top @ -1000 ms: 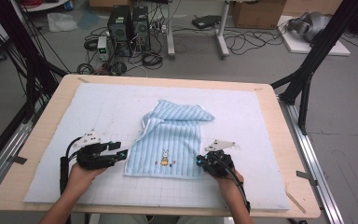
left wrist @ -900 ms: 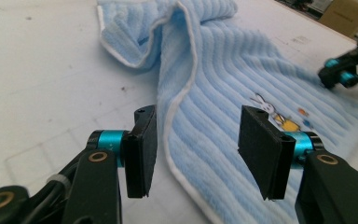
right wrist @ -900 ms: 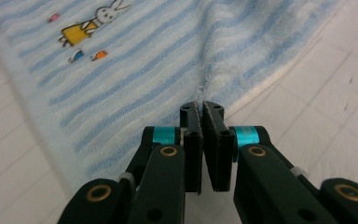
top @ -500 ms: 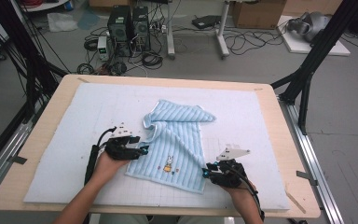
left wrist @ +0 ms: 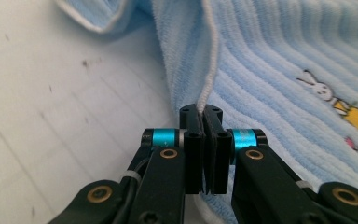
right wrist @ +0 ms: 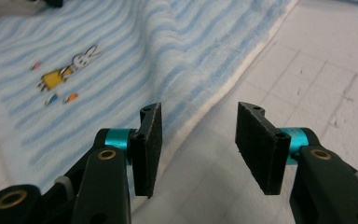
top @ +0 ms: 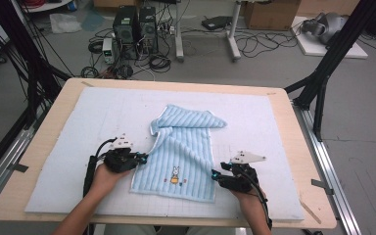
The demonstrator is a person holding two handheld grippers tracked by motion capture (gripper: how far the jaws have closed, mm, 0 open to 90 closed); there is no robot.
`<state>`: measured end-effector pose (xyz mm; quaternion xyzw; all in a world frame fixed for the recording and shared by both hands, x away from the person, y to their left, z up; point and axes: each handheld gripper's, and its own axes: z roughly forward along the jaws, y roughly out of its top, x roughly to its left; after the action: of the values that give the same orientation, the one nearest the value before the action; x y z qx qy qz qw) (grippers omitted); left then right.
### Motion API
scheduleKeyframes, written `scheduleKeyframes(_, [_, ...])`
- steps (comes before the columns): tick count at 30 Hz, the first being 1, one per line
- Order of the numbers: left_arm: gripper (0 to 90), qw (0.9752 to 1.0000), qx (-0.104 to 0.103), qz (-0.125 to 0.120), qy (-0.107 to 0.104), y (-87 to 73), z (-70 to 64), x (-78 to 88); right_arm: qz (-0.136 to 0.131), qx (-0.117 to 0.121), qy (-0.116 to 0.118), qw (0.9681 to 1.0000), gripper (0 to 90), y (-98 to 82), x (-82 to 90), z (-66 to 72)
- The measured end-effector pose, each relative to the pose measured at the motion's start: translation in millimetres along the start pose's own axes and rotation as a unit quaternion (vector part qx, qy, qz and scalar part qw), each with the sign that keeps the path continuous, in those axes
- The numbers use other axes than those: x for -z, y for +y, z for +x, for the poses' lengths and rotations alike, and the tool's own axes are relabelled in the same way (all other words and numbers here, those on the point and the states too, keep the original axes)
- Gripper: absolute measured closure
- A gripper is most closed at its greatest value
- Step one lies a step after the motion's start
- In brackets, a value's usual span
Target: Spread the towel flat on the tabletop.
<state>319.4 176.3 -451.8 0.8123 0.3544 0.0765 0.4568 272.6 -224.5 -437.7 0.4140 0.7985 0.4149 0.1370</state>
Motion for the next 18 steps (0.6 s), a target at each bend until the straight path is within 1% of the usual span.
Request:
scheduleKeyframes(2, [87.3,0.9999,-0.001,0.006,-0.009,-4.0,0.2,8.7,-0.007,-0.004,-0.002,1.0000,50.6,3.2,-2.3,1.5])
scheduleKeyframes(4, [87.2,0.9996,-0.013,0.013,-0.020,-7.3,-0.2,18.7,-0.015,-0.011,-0.007,0.9998,50.6,5.7,-4.0,2.1])
scheduleKeyframes(6, [87.2,0.9995,-0.016,0.013,-0.026,-12.4,-0.1,27.2,-0.026,-0.018,-0.016,0.9994,50.1,8.9,-5.7,2.5])
scheduleKeyframes(7, [87.1,0.9994,-0.016,0.014,-0.027,-14.4,0.5,29.5,-0.032,-0.024,-0.022,0.9990,49.3,11.0,-6.8,2.3])
scheduleKeyframes(8, [87.1,0.9995,-0.011,0.011,-0.029,-17.0,0.7,31.3,-0.035,-0.030,-0.020,0.9988,48.5,12.1,-7.9,2.1])
scheduleKeyframes(10, [87.0,0.9991,-0.009,0.016,-0.039,-20.8,1.4,34.0,-0.040,-0.036,-0.020,0.9984,47.5,14.4,-12.7,2.6])
scheduleKeyframes(13, [86.1,0.9984,-0.002,0.013,-0.054,-22.8,1.7,35.4,-0.035,-0.027,-0.015,0.9989,46.6,16.9,-22.0,7.1])
scheduleKeyframes(14, [84.3,0.9985,0.000,0.012,-0.054,-22.9,1.6,35.6,-0.032,-0.023,-0.012,0.9992,46.8,17.5,-25.2,9.2])
scheduleKeyframes(15, [80.6,0.9986,0.004,0.008,-0.052,-22.9,1.7,35.8,-0.025,-0.015,-0.016,0.9995,47.8,17.9,-28.4,11.5])
scheduleKeyframes(16, [74.7,0.9988,0.008,0.004,-0.048,-22.9,2.8,36.1,-0.012,-0.009,-0.020,0.9997,52.6,18.1,-31.3,13.8])
scheduleKeyframes(17, [69.5,0.9989,0.012,0.000,-0.046,-23.0,3.3,36.1,0.000,0.003,-0.021,0.9998,57.3,17.9,-34.8,15.4])
scheduleKeyframes(18, [68.0,0.9990,0.014,-0.005,-0.043,-23.2,4.2,36.5,0.008,0.009,-0.020,0.9997,63.8,17.6,-36.4,16.2])
